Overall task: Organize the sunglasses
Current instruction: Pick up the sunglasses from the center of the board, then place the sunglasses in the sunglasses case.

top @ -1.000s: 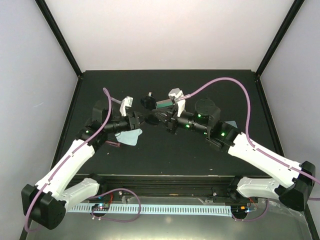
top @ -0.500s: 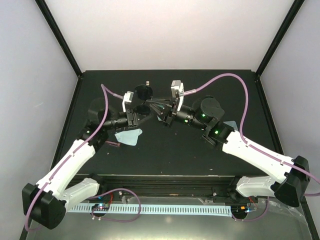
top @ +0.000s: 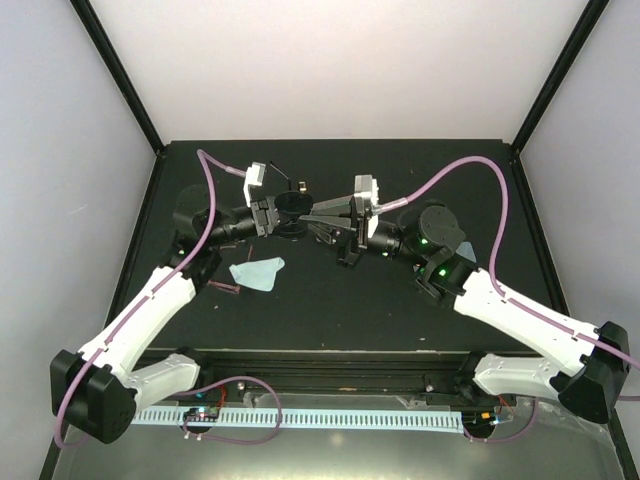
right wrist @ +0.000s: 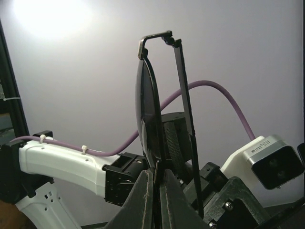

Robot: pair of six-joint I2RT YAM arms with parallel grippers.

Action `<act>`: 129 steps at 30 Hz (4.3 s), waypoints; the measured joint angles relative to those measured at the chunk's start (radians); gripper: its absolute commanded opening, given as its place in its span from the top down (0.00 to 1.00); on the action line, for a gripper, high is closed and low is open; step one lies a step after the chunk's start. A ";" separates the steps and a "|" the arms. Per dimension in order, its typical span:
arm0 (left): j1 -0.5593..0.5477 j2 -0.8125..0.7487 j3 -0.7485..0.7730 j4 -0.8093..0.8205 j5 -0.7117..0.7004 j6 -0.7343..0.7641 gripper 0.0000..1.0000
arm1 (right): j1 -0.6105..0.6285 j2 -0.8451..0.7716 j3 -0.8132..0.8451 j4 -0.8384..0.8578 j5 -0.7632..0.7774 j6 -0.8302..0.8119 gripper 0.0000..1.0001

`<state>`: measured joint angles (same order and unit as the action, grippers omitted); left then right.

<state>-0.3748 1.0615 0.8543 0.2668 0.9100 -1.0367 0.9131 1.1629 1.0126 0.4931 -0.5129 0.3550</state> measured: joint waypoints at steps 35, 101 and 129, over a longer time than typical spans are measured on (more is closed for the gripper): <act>0.016 -0.072 0.135 -0.254 -0.348 0.696 0.45 | -0.001 0.012 0.169 -0.636 0.308 -0.811 0.99; 0.072 1.141 0.687 -0.703 -0.345 0.678 0.70 | -0.184 0.606 0.303 -0.921 0.784 -1.279 0.99; 0.007 1.120 0.585 -0.543 -0.249 0.611 0.69 | -0.197 0.724 0.504 -1.166 0.953 -0.555 0.99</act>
<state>-0.3679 2.1818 1.4391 -0.2764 0.6609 -0.4259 0.7162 1.8866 1.5162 -0.6731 0.4404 -0.2001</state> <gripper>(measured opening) 0.309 0.026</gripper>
